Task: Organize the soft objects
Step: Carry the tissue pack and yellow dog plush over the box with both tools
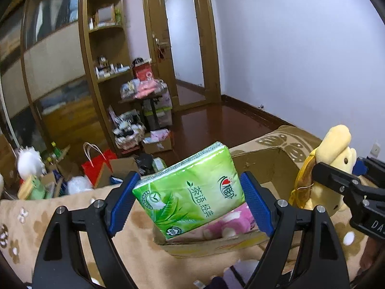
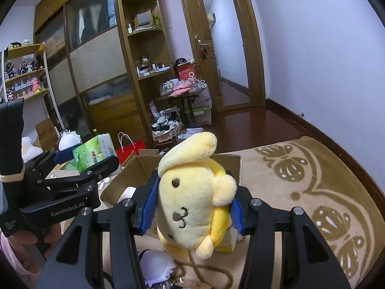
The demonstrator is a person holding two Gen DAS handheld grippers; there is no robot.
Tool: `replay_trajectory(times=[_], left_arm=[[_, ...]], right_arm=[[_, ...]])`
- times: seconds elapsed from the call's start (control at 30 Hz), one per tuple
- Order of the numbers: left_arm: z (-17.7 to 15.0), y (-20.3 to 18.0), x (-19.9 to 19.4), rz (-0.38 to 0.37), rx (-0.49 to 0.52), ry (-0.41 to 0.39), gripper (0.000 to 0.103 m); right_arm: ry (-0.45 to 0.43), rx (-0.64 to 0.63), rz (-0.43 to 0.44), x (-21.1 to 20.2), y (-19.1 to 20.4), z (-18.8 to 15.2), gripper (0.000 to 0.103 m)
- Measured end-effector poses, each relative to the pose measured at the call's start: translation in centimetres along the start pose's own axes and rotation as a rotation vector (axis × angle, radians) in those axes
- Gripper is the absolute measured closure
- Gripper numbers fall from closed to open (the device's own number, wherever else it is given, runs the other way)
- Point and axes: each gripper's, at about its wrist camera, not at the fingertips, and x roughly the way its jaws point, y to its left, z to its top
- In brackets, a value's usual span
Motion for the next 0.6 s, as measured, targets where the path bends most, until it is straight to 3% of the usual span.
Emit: replay_trajectory(times=[0.6], left_arm=[[0.0,0.3,5.1,-0.007,0.004,0.115,0.019]], right_arm=[[0.0,0.036,0.001,4.3,-0.9,1.3,0.047]])
